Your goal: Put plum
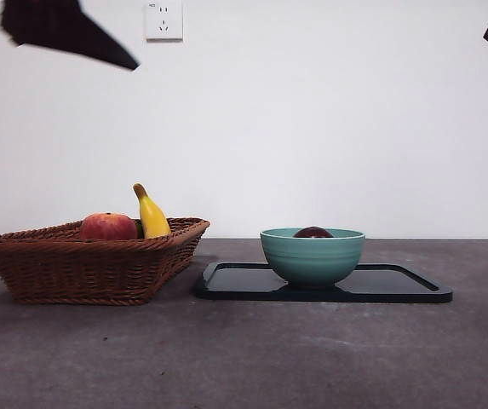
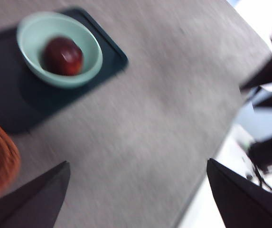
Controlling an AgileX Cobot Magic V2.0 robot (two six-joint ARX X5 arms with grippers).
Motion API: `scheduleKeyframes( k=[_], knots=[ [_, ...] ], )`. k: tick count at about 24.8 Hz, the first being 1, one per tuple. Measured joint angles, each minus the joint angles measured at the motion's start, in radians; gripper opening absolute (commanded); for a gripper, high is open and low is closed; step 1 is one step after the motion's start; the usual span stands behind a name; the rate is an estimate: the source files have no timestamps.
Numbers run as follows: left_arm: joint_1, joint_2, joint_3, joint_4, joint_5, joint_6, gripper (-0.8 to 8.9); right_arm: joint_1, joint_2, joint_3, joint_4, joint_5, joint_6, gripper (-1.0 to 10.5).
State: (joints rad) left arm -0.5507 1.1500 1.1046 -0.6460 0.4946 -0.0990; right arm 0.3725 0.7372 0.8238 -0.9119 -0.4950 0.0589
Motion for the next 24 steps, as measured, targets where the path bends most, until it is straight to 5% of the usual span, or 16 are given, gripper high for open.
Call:
scheduleKeyframes(
  k=[12,24],
  knots=[
    [-0.024,0.603,0.603,0.007,-0.104,-0.051,4.63,0.000,0.000,0.000,0.000,0.000,0.000,1.7],
    [-0.105,0.983,0.880,-0.002,-0.251,-0.040,4.59,0.000,0.000,0.000,-0.002,0.000,0.001,1.7]
  ],
)
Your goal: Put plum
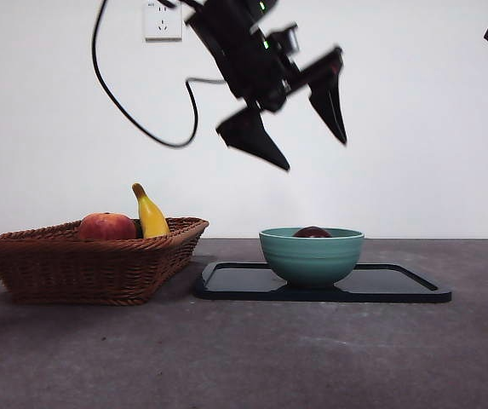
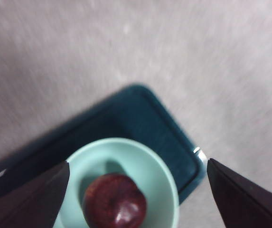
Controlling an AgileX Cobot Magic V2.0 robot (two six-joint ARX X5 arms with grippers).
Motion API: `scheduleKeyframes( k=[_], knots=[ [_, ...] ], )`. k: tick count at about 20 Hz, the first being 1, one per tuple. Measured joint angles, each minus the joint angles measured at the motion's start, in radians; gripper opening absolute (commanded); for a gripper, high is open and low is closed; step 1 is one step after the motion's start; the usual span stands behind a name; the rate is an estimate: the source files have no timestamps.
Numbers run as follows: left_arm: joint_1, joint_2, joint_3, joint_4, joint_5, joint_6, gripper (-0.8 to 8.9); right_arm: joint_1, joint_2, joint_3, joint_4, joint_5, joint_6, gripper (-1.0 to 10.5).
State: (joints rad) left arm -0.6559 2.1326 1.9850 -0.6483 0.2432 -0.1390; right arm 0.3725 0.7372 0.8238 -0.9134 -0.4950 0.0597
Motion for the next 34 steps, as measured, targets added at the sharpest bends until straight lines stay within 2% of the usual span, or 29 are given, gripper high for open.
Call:
scheduleKeyframes(
  k=[10,18,20,22,24,28,34],
  knots=[
    [-0.063,0.112,0.001,-0.045,-0.118,0.108,4.59,0.000,0.000,0.000,-0.013,0.000,0.000,1.7],
    [-0.071,0.161,0.003,-0.078,-0.137,0.143,4.57,0.000,0.000,0.000,-0.013,0.000,0.000,1.7],
    [-0.074,0.161,0.003,-0.080,-0.137,0.147,3.82,0.000,0.000,0.000,-0.013,0.000,0.000,1.7],
    [-0.075,0.161,0.003,-0.081,-0.137,0.148,3.54,0.000,0.000,0.000,-0.013,0.000,0.000,1.7],
    [-0.075,0.161,0.003,-0.082,-0.137,0.148,2.70,0.000,0.000,0.000,-0.013,0.000,0.000,1.7],
    [-0.075,0.161,0.011,-0.105,-0.137,0.149,2.71,0.000,0.000,0.000,-0.013,0.000,0.000,1.7],
    [-0.057,0.167,0.254,-0.255,-0.137,0.148,2.71,0.000,0.000,0.000,-0.013,0.000,0.000,1.7]
  ],
)
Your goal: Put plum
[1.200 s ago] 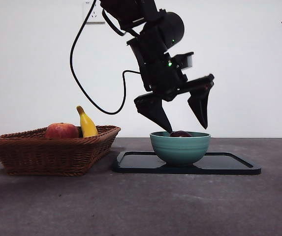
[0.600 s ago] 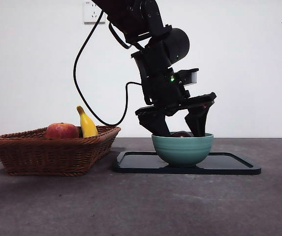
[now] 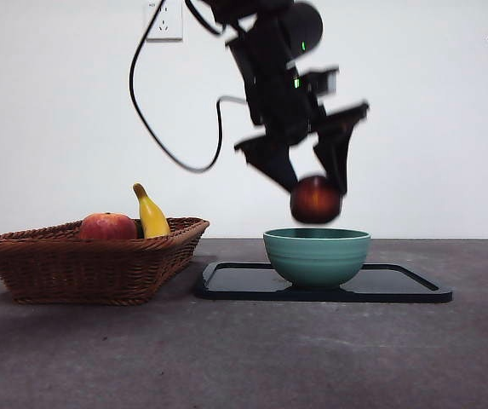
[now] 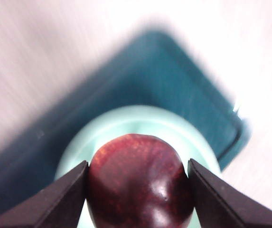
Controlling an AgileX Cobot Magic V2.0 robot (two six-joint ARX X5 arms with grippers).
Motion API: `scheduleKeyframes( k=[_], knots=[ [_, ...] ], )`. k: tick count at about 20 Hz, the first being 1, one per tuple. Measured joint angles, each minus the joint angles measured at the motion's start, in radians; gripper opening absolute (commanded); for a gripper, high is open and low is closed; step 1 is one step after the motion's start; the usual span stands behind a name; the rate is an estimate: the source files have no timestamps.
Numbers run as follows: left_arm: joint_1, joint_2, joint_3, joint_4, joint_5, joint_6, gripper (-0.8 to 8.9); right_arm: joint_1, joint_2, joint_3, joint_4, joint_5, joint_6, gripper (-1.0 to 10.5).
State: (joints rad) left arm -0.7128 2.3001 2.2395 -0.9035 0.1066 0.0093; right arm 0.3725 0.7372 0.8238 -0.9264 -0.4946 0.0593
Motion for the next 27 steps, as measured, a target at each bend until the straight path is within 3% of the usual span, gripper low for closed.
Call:
scheduleKeyframes(
  k=[9,16,21,27],
  knots=[
    [0.094,-0.400,0.055,-0.223,0.000,0.000,2.70,0.000,0.000,0.000,0.002,0.004,-0.003,1.7],
    [0.199,-0.553,0.023,-0.451,0.000,0.002,2.40,0.000,0.000,0.000,0.003,0.004,-0.004,1.7],
    [0.245,-0.637,-0.170,-0.414,0.000,0.005,2.40,0.000,0.000,0.000,0.003,0.004,-0.010,1.7],
    [0.320,-0.764,-0.624,-0.056,0.000,0.008,2.41,0.000,0.000,0.000,0.003,0.004,-0.011,1.7]
  ],
)
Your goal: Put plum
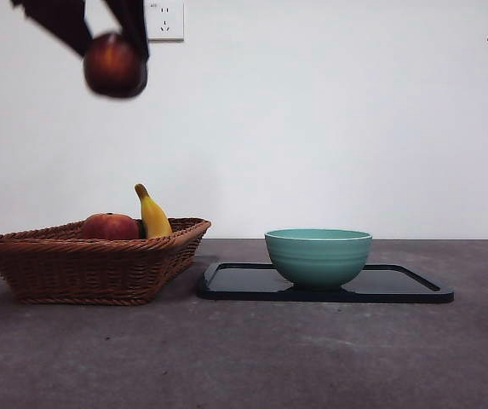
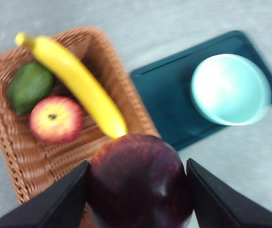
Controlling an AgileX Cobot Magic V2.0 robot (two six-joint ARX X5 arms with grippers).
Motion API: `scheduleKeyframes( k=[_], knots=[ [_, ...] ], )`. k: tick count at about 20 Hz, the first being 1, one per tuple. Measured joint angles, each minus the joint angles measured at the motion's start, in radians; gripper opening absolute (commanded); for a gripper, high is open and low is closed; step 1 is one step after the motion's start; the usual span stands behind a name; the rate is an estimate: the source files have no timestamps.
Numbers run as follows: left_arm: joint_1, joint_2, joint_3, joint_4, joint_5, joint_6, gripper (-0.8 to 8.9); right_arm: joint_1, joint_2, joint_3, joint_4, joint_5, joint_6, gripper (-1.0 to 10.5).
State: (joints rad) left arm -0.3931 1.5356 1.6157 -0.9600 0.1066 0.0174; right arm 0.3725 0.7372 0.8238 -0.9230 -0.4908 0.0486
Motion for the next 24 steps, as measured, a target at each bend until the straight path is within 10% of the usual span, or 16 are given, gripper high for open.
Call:
scheduleKeyframes(
  k=[12,24],
  knots=[
    [0.089,0.021,-0.518,0.544,0.000,0.005,2.41,0.000,0.000,0.000,0.016,0.000,0.000,1.7],
    [0.089,0.139,-0.566,0.675,0.000,0.022,2.50,0.000,0.000,0.000,0.023,0.000,0.008,1.7]
  ],
)
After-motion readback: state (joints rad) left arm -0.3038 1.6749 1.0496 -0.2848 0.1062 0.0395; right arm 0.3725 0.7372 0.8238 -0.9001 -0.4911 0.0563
